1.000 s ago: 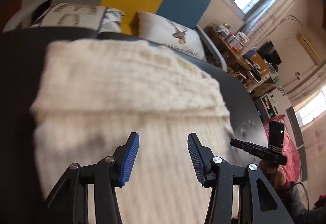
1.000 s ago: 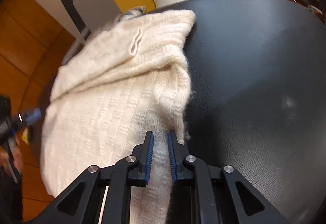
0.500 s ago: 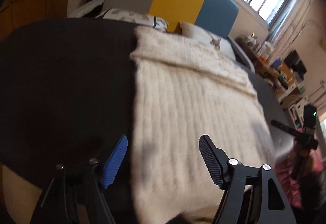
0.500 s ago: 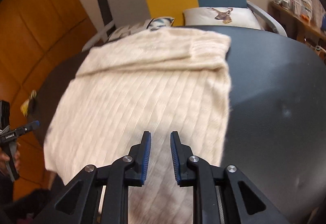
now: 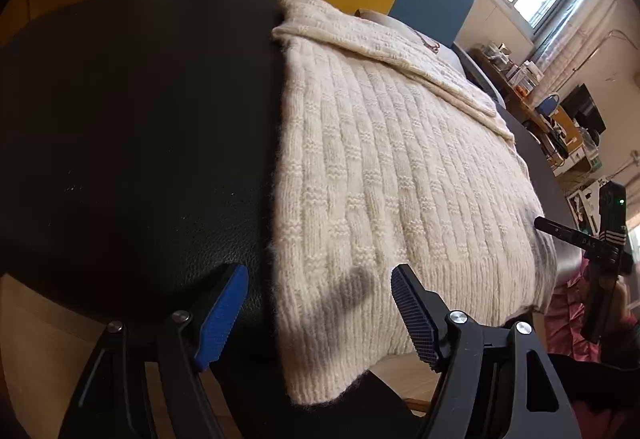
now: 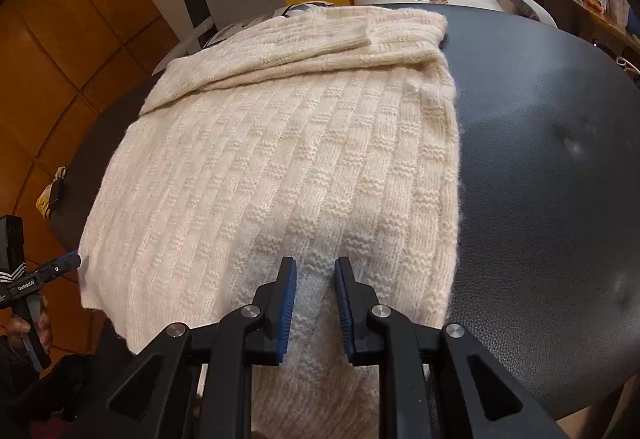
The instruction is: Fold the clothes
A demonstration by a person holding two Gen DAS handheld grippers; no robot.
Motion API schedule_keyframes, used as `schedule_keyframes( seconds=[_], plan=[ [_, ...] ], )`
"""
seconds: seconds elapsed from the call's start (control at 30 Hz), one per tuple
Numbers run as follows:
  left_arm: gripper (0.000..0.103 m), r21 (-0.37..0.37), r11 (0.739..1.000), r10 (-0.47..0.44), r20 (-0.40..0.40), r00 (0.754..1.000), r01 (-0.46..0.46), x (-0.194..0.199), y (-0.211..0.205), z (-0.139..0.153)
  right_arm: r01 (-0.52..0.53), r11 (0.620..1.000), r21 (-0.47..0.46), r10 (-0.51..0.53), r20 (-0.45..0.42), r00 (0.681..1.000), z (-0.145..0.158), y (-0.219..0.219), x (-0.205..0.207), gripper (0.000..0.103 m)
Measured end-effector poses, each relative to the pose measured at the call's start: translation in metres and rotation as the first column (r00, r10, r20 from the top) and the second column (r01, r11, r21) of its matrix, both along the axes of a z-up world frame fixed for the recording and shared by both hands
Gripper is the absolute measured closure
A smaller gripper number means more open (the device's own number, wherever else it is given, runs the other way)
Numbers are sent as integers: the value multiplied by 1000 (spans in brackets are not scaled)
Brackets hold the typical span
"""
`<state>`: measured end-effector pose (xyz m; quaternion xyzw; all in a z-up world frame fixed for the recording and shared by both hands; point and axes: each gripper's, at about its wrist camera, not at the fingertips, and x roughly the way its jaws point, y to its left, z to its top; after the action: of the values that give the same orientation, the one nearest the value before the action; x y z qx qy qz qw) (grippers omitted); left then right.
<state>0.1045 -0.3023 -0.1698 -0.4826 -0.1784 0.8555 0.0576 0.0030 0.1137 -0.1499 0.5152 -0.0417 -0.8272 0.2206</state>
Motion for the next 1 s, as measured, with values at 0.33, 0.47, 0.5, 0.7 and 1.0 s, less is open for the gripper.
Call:
schedule_keyframes(
  seconds=[0.33, 0.47, 0.5, 0.7, 1.0],
  plan=[
    [35, 53, 998, -34, 8, 999, 34, -3, -3, -2, 111, 960, -259, -74, 148, 986, 2, 79, 29, 67],
    [29, 102, 995, -7, 4, 1000, 6, -5, -6, -3, 190, 926, -326, -130, 196, 972, -7, 112, 44, 61],
    [23, 112, 994, -1, 3, 1000, 1, -6, -6, -3, 202, 910, -362, -129, 214, 968, -11, 117, 44, 60],
    [3, 143, 990, -13, -23, 1000, 16, -12, 2, -3, 206, 874, -439, -105, 244, 964, -23, 118, 40, 60],
    [4, 212, 975, -66, 20, 998, 60, -12, 2, -4, 76, 866, -494, 59, 253, 966, -30, 71, 31, 60]
  ],
)
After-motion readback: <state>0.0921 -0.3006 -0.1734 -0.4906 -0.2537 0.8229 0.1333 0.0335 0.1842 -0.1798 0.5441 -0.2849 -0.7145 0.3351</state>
